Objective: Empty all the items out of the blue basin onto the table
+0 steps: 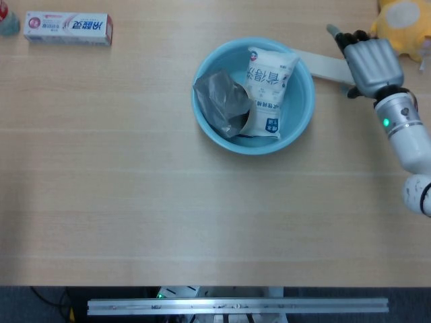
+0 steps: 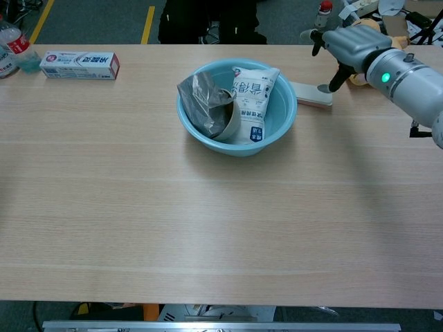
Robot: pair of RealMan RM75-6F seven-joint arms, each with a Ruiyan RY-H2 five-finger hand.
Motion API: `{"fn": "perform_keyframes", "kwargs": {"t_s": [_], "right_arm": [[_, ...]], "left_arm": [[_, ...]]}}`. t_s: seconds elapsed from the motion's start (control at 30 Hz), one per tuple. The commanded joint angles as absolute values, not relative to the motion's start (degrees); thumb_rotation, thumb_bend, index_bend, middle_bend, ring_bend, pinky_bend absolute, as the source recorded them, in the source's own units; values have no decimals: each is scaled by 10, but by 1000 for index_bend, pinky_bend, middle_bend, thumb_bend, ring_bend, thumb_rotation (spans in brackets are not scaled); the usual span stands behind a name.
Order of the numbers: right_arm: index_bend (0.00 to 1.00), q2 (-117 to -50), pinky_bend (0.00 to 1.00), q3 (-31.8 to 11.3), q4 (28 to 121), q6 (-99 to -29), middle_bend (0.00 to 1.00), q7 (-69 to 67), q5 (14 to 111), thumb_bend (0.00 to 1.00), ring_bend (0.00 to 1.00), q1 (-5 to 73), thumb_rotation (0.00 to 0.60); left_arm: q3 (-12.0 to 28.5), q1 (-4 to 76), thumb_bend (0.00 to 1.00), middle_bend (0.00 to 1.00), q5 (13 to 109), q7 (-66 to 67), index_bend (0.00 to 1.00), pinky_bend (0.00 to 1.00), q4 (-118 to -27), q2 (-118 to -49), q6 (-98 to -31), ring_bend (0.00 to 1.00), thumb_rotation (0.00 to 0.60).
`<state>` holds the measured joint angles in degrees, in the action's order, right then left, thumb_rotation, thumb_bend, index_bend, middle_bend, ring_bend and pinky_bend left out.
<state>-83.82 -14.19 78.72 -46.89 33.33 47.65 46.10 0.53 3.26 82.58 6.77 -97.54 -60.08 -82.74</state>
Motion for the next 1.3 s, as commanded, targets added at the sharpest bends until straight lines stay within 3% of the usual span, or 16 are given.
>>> {"fn": "perform_keyframes", "kwargs": {"t_s": [0.03,0.23,0.43,0.77,1.3], "right_arm": [[48,-778,414,-142,879,-472,290,324,527,131,196,468,600],[88,-754,416,-133,948,-469,306,330,544,49,216,486,600],[88,-774,424,-130,959,-458,306,380,473,43,216,540,600],[88,-824,428,-105,948,-477,306,461,346,38,217,629,600],[92,-865,428,-44,841,-496,306,517,300,38,217,666,600]], "left_arm": [[4,31,220,286,827,68,294,212,-977,-600,-829,249,600],[1,28,219,286,826,68,294,212,-980,-598,-828,249,600],[0,25,219,286,828,60,294,212,-980,-593,-833,249,600],[-7,12,220,287,824,41,294,212,-971,-588,-837,249,600],[-7,7,219,287,828,21,294,212,-957,-590,-839,249,600]]}}
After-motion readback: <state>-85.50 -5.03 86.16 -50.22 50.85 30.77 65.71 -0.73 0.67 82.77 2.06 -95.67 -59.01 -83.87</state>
